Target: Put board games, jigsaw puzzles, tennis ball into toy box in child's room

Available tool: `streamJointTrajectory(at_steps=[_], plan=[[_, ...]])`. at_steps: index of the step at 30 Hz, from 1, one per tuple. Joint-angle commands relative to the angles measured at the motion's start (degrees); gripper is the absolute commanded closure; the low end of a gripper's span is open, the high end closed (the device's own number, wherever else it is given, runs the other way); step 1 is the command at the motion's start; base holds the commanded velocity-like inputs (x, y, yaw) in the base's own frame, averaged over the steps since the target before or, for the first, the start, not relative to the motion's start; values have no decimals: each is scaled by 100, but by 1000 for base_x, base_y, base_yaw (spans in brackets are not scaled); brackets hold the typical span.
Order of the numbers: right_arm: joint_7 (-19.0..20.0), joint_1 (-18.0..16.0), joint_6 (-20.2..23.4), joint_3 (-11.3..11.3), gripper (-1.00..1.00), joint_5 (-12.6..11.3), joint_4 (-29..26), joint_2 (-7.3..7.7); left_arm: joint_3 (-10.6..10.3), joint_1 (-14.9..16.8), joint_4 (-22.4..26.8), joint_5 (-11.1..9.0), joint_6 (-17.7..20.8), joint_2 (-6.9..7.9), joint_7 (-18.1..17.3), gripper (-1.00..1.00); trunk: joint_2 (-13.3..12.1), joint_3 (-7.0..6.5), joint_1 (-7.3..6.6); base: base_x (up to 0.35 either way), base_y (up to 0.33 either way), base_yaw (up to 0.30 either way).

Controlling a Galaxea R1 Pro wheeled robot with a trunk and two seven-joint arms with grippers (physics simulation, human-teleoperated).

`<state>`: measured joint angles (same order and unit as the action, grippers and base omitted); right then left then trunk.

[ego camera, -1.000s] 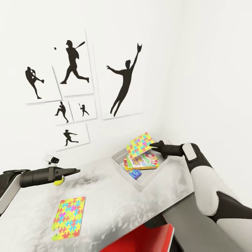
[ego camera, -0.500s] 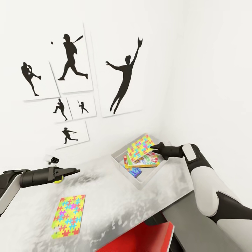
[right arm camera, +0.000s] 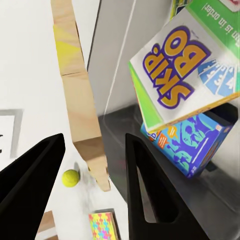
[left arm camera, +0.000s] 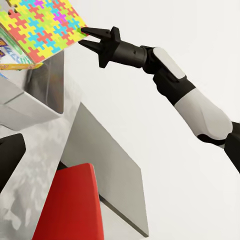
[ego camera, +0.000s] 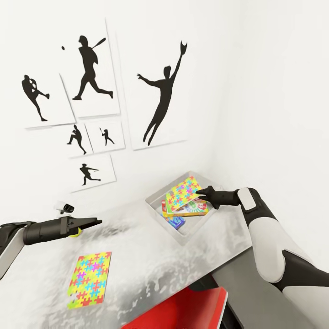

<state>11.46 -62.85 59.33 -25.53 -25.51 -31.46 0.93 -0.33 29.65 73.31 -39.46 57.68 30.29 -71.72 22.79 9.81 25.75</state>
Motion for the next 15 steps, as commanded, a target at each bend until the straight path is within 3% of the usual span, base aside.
streamJointTrajectory(at_steps=[1,15], plan=[[50,-9,26,-33,100,55,0,-1,-3,5,0,-16,41,3,-5,-100,13,22,3,0,0,0],[15,-16,33,-40,100,43,-14,6,5,5,-1,-9,41,3,-1,-100,13,154,3,0,0,0]])
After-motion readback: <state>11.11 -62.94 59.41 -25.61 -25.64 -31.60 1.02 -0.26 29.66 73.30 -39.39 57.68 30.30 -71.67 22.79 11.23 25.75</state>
